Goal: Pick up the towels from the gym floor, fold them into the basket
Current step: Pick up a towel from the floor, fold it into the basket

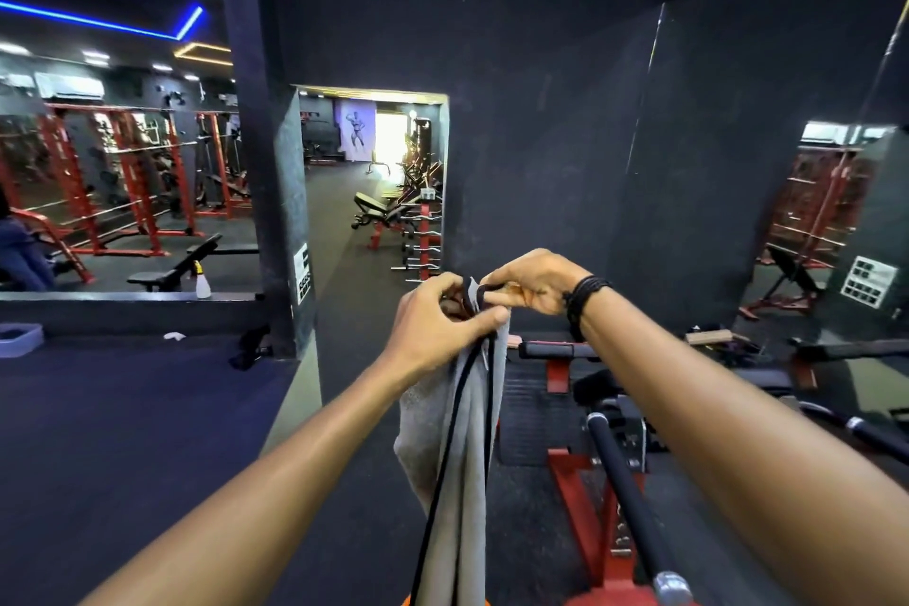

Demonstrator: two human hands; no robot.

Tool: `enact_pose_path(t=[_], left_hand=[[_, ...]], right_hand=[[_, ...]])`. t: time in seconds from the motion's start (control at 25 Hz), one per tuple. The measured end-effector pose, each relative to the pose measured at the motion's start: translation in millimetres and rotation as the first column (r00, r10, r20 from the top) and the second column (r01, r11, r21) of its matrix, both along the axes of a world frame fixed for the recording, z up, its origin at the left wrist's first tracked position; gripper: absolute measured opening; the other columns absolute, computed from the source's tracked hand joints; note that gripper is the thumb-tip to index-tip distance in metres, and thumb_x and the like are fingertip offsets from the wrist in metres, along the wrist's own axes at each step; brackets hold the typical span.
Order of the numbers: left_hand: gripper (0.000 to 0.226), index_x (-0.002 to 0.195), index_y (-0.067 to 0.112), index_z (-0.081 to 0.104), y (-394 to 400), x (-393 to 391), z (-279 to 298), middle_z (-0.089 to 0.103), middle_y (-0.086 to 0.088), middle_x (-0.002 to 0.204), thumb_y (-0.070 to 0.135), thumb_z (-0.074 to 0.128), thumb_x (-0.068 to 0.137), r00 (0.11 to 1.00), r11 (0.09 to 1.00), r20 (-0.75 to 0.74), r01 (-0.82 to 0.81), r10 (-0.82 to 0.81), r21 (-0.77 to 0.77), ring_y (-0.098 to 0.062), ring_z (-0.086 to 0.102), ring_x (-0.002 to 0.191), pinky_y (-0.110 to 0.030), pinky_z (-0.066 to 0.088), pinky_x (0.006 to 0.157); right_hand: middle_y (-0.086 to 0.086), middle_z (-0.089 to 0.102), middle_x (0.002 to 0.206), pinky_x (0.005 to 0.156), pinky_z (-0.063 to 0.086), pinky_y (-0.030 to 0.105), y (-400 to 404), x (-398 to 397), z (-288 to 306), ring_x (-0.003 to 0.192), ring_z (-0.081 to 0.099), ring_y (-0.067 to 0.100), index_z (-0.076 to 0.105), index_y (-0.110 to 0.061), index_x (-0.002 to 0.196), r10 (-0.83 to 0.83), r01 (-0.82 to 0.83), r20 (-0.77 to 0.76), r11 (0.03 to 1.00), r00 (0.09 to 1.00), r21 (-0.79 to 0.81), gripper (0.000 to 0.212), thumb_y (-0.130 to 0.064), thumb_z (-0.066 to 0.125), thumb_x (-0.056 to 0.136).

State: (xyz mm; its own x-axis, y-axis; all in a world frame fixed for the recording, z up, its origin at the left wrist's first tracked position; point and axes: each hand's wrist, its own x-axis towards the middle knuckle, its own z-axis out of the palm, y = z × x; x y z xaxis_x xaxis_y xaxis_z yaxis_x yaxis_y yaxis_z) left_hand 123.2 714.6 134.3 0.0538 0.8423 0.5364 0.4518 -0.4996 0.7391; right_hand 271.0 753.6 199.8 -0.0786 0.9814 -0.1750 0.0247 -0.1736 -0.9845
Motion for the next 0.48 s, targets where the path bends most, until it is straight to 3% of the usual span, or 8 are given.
enact_pose_path(t=[0.08, 0.2, 0.28, 0.32, 0.4, 0.48], left_hand=[[0.061, 0.089, 0.017, 0.058, 3, 7, -9, 0.062, 0.003, 0.088, 0.058, 0.082, 0.051, 0.999, 0.999, -0.034, -0.033, 0.033, -0.013, -0.01, 0.061, 0.077, -0.025, 0.051, 0.066], [0.026, 0.085, 0.008, 0.06, 10, 11, -14, 0.061, -0.005, 0.08, 0.026, 0.075, 0.074, 0.975, 0.97, 0.025, -0.222, 0.221, 0.094, -0.018, 0.055, 0.072, -0.028, 0.039, 0.063], [0.008, 0.086, 0.009, 0.063, 16, 1, -10, 0.065, -0.002, 0.078, 0.017, 0.066, 0.085, 0.98, 0.978, 0.067, -0.193, 0.187, 0.084, -0.017, 0.056, 0.073, -0.028, 0.039, 0.064], [0.006, 0.085, 0.013, 0.064, 20, -7, -7, 0.064, 0.001, 0.076, 0.017, 0.062, 0.089, 0.989, 0.992, 0.102, -0.113, 0.108, 0.05, -0.014, 0.055, 0.073, -0.029, 0.04, 0.066], [0.016, 0.083, 0.016, 0.062, 26, -23, 3, 0.059, 0.003, 0.075, 0.017, 0.053, 0.096, 0.966, 0.995, 0.246, 0.091, -0.078, -0.043, -0.01, 0.05, 0.071, -0.03, 0.041, 0.065], [0.019, 0.088, 0.01, 0.061, 33, -39, 19, 0.056, -0.005, 0.08, 0.018, 0.047, 0.1, 0.92, 0.978, 0.365, 0.189, -0.146, -0.086, -0.012, 0.047, 0.074, -0.028, 0.039, 0.063]], right_hand=[[0.015, 0.06, 0.074, 0.044, 0.052, 0.019, 3, -4, -2, 0.044, 0.064, 0.014, 0.058, 0.011, 0.088, -0.005, 0.005, -0.027, 1.0, 1.0, 0.002, 0.006, 0.014, 0.053, 0.089], [0.016, 0.058, 0.078, 0.046, 0.055, 0.021, 3, -10, -4, 0.045, 0.065, 0.015, 0.058, 0.01, 0.094, 0.021, -0.022, -0.035, 1.0, 0.999, -0.017, 0.005, 0.011, 0.054, 0.09], [0.017, 0.065, 0.078, 0.053, 0.058, 0.023, 1, -6, -5, 0.052, 0.067, 0.016, 0.059, 0.008, 0.103, 0.122, -0.123, 0.099, 0.992, 0.987, 0.003, 0.018, -0.007, 0.059, 0.093], [0.014, 0.069, 0.079, 0.056, 0.059, 0.024, 0, -1, -6, 0.056, 0.067, 0.015, 0.061, 0.002, 0.105, 0.207, -0.217, 0.23, 0.976, 0.951, 0.021, 0.027, -0.023, 0.06, 0.094], [0.0, 0.068, 0.072, 0.06, 0.052, 0.022, -3, 10, -8, 0.059, 0.056, 0.011, 0.063, -0.012, 0.09, 0.356, -0.427, 0.489, 0.904, 0.796, 0.037, 0.036, -0.047, 0.057, 0.09], [-0.008, 0.056, 0.062, 0.061, 0.04, 0.023, -4, 18, -14, 0.058, 0.045, 0.009, 0.06, -0.019, 0.07, 0.412, -0.563, 0.698, 0.826, 0.586, -0.016, 0.034, -0.049, 0.064, 0.085]])
